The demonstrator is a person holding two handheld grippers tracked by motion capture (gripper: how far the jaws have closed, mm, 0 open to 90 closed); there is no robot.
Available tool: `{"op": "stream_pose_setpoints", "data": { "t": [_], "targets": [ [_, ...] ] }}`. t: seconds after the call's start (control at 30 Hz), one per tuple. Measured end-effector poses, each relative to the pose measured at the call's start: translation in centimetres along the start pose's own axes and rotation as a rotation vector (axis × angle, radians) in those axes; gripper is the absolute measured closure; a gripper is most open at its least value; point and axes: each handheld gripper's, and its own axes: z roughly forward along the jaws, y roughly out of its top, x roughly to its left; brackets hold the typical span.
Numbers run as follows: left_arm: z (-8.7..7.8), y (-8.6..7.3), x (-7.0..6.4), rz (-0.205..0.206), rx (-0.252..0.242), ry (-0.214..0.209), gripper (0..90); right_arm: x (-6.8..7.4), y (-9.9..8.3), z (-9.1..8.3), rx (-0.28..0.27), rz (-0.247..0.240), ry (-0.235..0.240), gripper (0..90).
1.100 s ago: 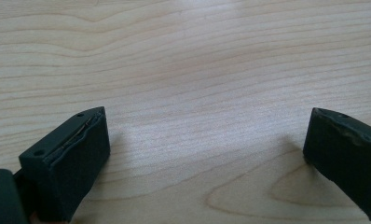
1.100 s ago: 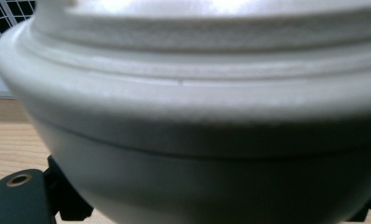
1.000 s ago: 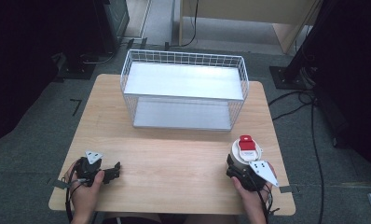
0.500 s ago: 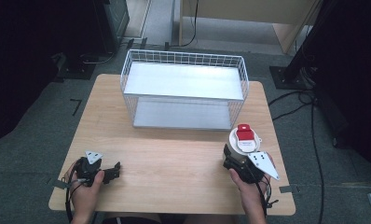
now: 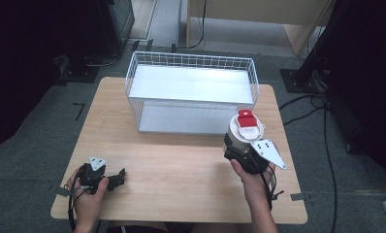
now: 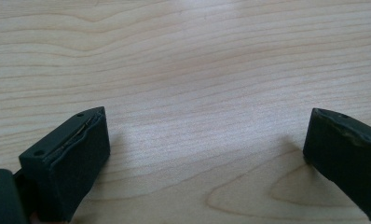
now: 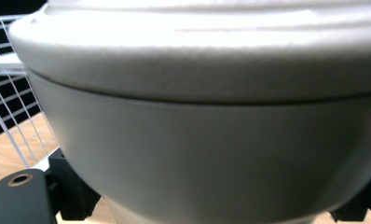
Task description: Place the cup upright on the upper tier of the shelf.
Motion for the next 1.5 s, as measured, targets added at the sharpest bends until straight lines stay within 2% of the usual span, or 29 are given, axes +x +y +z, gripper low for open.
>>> {"op": "stream_pose_setpoints", "data": {
  "t": [0.23,0.47,0.77,1.13,1.5],
  "targets": [
    [0.0,0.0,0.0,-0.001,0.001,-0.001,0.9,1.0,2.4,1.5,-0.025,-0.014,0.033,11.3],
    [0.0,0.0,0.0,-0.001,0.001,0.000,0.8,1.8,3.9,2.5,-0.045,-0.022,0.044,11.3],
    [0.0,0.0,0.0,-0.001,0.001,0.000,0.9,2.7,7.0,4.2,-0.085,-0.021,0.072,11.3],
    [0.0,0.0,0.0,-0.001,0.000,0.000,0.9,3.7,9.3,6.5,-0.093,-0.015,0.083,11.4],
    [0.0,0.0,0.0,-0.001,-0.001,0.000,0.8,5.2,11.2,9.1,-0.096,-0.043,0.099,11.4]
  ]
}}
